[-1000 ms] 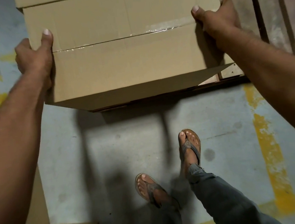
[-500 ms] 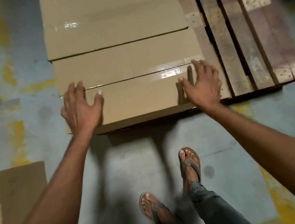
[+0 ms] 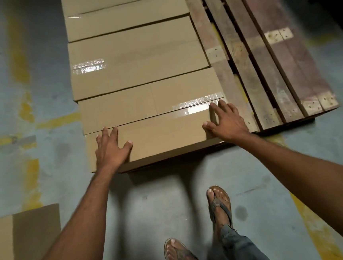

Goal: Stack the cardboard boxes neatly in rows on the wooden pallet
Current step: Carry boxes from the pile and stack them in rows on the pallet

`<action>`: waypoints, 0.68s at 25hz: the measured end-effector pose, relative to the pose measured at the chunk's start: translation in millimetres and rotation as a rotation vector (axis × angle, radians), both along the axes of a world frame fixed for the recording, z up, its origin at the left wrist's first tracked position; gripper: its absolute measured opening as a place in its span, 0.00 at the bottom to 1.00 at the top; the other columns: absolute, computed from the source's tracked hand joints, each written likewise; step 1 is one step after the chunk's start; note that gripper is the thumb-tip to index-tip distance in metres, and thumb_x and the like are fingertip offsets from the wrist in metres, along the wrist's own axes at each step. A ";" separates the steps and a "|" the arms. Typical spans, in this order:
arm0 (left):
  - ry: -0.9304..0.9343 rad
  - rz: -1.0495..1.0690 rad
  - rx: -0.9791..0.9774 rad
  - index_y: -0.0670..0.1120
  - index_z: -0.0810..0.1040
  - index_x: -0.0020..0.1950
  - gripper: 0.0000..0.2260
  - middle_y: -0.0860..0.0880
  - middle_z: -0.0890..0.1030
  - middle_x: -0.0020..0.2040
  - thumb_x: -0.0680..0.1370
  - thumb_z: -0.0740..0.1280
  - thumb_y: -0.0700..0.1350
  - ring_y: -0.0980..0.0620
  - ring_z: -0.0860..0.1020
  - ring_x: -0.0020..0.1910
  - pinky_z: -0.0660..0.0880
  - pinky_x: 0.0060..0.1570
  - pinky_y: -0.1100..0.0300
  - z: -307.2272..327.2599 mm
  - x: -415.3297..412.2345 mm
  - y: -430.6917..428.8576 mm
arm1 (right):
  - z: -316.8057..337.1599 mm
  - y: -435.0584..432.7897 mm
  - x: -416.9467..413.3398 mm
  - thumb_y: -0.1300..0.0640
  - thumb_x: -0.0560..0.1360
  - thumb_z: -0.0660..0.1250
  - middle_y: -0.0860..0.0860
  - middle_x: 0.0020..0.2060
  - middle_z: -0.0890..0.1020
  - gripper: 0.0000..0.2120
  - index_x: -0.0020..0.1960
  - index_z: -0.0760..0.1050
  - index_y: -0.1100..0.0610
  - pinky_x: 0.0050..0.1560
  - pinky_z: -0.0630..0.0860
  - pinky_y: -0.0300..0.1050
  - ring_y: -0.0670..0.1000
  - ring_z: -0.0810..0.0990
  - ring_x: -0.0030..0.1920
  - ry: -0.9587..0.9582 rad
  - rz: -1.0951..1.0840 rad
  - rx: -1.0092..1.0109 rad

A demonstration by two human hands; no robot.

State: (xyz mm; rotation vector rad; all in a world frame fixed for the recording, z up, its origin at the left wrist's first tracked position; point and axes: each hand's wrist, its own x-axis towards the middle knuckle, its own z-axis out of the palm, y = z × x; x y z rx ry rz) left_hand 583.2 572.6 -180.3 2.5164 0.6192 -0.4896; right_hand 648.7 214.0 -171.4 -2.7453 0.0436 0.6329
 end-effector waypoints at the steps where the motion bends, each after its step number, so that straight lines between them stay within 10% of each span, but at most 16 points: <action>1: -0.022 0.036 -0.043 0.51 0.57 0.83 0.34 0.47 0.52 0.84 0.81 0.67 0.56 0.45 0.51 0.83 0.56 0.78 0.41 6.5 0.6 1.5 | 6.3 0.1 -0.2 0.39 0.81 0.64 0.51 0.83 0.53 0.38 0.83 0.51 0.47 0.76 0.60 0.66 0.59 0.49 0.82 -0.001 -0.036 0.049; 6: -0.044 0.061 -0.082 0.53 0.62 0.81 0.31 0.48 0.61 0.82 0.80 0.68 0.56 0.45 0.61 0.79 0.63 0.74 0.38 44.2 -16.2 -0.9 | 39.6 -7.9 -12.5 0.47 0.79 0.70 0.57 0.78 0.64 0.35 0.81 0.59 0.53 0.73 0.65 0.61 0.62 0.63 0.77 0.100 -0.307 0.199; 17: 0.045 0.115 0.043 0.52 0.55 0.84 0.32 0.47 0.47 0.84 0.83 0.65 0.53 0.37 0.43 0.82 0.56 0.76 0.37 1.2 -48.4 8.5 | -6.0 -2.8 -18.6 0.47 0.80 0.69 0.57 0.80 0.54 0.35 0.81 0.56 0.44 0.70 0.70 0.64 0.64 0.60 0.77 0.031 -0.261 0.063</action>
